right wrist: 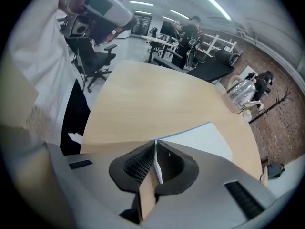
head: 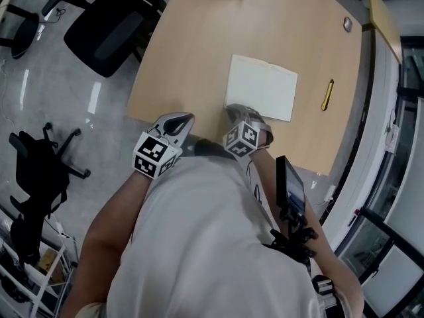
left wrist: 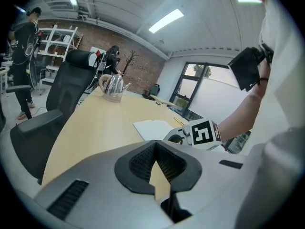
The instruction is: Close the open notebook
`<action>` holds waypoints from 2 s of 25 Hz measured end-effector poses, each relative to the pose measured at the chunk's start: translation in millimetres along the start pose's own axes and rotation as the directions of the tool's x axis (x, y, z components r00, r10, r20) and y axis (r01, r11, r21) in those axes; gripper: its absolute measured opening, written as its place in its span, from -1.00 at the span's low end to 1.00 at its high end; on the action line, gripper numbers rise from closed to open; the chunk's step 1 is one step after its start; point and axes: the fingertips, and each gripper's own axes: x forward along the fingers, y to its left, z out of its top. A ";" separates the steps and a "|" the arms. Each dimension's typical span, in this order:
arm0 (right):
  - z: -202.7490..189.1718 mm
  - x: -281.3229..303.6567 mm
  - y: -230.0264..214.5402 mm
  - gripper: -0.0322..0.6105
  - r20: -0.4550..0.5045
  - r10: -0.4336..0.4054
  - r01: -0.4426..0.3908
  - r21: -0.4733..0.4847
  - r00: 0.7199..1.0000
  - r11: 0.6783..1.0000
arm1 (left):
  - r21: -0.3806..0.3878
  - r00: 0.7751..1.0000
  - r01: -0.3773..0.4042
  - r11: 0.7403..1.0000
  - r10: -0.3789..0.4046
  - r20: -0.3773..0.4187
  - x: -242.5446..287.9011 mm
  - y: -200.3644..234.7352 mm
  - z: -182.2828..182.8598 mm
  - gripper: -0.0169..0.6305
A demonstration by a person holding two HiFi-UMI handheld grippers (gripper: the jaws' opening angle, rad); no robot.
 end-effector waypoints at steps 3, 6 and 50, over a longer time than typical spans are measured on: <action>0.7 -3.3 -3.9 -0.82 0.043 0.027 -0.032 0.124 0.999 0.992 | 0.013 1.000 0.012 1.000 -0.012 -0.003 2.8 -2.1 3.0 -0.93; 2.8 -9.9 -13.6 -0.83 0.114 0.028 -0.061 0.296 0.993 0.953 | 0.025 1.000 0.027 0.999 -0.027 -0.008 6.2 -5.1 5.0 -0.93; -221.5 -100.6 -86.5 -0.84 -0.063 -0.469 0.180 0.961 0.881 0.208 | 0.233 0.957 0.263 0.936 -0.223 -0.183 102.5 -75.1 48.5 -0.93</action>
